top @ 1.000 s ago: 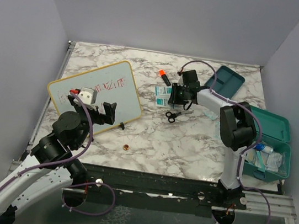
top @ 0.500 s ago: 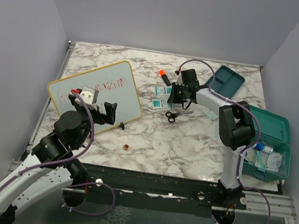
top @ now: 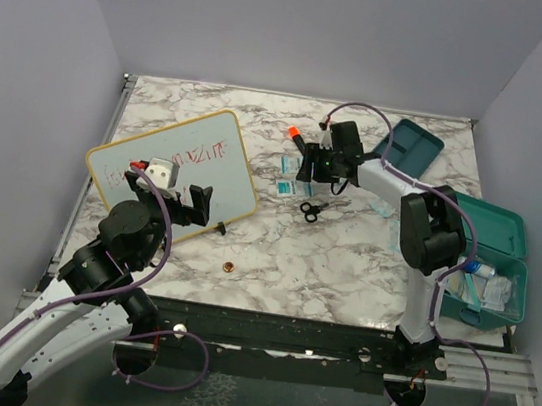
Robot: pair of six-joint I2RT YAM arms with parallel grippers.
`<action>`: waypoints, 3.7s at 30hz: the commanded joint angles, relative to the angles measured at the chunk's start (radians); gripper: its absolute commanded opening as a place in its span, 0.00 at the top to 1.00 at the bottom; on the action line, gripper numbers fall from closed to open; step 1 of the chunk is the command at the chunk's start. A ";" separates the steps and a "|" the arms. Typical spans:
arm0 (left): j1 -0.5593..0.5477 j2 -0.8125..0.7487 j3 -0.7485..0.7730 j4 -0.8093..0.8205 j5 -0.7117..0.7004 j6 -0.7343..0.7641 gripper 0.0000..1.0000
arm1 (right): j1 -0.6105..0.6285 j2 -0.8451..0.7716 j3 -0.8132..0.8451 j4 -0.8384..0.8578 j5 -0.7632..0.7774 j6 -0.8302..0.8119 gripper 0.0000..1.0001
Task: Organize the medicine kit
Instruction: Pick up the medical item at the center of the board.
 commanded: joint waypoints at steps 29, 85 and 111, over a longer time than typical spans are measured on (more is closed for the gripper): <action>-0.004 0.000 -0.008 0.013 -0.003 0.012 0.01 | 0.106 0.146 0.121 -0.154 0.160 0.002 0.93; -0.004 0.481 0.072 -0.080 0.534 -0.314 0.44 | 0.294 -0.669 -0.814 0.263 -0.050 0.613 0.47; -0.008 0.865 -0.112 0.308 0.707 -0.497 0.73 | 0.299 -0.715 -1.032 0.473 0.217 1.039 0.37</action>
